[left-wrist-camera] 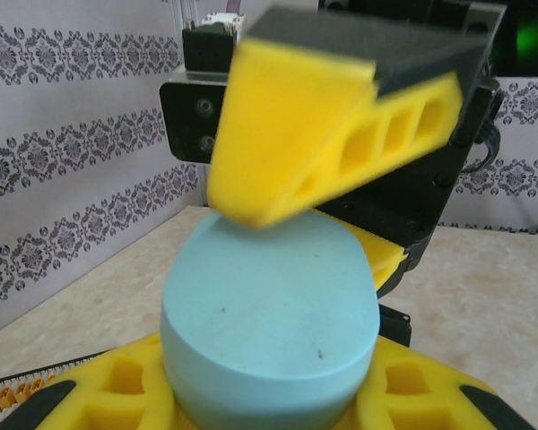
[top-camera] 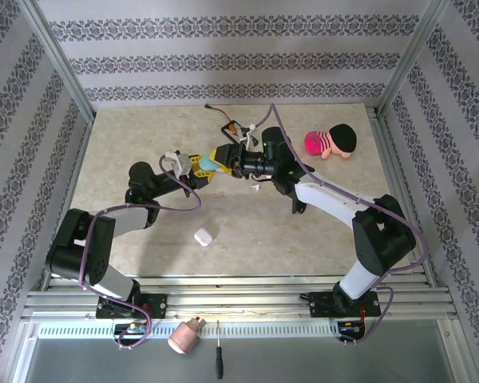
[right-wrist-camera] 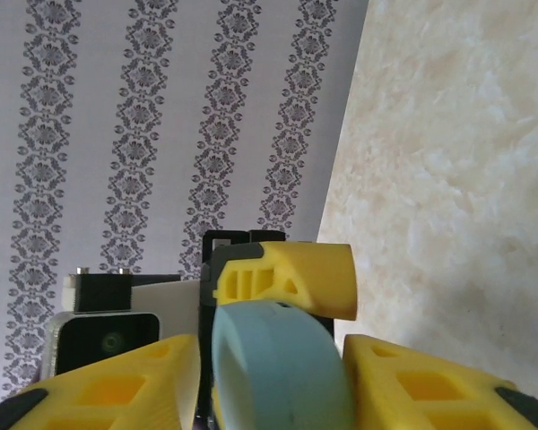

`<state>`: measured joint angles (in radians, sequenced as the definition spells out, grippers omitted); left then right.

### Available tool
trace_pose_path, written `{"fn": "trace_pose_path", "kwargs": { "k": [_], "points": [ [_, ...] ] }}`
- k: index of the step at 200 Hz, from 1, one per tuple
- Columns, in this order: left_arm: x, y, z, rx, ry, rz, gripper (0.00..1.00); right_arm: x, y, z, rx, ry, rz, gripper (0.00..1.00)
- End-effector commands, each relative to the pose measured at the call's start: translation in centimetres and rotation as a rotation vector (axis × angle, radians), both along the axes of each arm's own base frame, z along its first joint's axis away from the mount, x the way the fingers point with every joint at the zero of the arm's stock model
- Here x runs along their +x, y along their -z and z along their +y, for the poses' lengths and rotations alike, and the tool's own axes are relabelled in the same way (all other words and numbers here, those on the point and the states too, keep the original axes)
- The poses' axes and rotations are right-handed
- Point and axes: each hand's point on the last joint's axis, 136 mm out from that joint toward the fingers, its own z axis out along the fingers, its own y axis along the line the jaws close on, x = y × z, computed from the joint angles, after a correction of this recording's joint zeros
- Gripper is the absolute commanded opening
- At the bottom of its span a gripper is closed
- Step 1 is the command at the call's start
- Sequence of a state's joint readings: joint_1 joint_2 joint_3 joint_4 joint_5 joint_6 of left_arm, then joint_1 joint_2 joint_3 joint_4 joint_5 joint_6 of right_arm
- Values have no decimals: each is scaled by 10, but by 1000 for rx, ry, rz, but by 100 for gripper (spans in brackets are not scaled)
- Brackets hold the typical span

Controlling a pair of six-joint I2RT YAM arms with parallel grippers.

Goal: Insert the wireless bluetooth earbuds into the charging case

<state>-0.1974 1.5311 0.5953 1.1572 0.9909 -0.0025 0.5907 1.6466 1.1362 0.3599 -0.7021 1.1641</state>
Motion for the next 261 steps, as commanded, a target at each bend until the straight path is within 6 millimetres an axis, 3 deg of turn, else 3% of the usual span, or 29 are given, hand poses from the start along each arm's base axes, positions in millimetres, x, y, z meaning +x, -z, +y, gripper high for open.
{"fn": "trace_pose_path", "kwargs": {
  "k": [1,29,63,101,147,171,221,245,261],
  "points": [
    [-5,-12,-7,-12,38,-42,31,-2,-12,2,55,-32,-30,34],
    [-4,-9,-6,3,30,-33,35,0,-7,-2,35,-10,-28,26],
    [-5,0,-3,33,-3,-10,70,17,8,-26,-36,96,-52,25],
    [-15,28,4,149,-38,65,89,50,47,-65,-163,239,-53,25],
    [-26,52,15,314,-89,130,95,91,121,-101,-454,346,-20,25],
    [-25,59,19,377,-107,145,100,109,148,-103,-525,354,-3,25],
    [-23,61,23,401,-137,182,99,131,200,-101,-590,345,57,26],
    [6,67,54,389,-413,302,99,136,215,-108,-638,347,66,30],
    [14,73,73,407,-540,390,99,138,217,-118,-680,353,47,37]
  ]
}}
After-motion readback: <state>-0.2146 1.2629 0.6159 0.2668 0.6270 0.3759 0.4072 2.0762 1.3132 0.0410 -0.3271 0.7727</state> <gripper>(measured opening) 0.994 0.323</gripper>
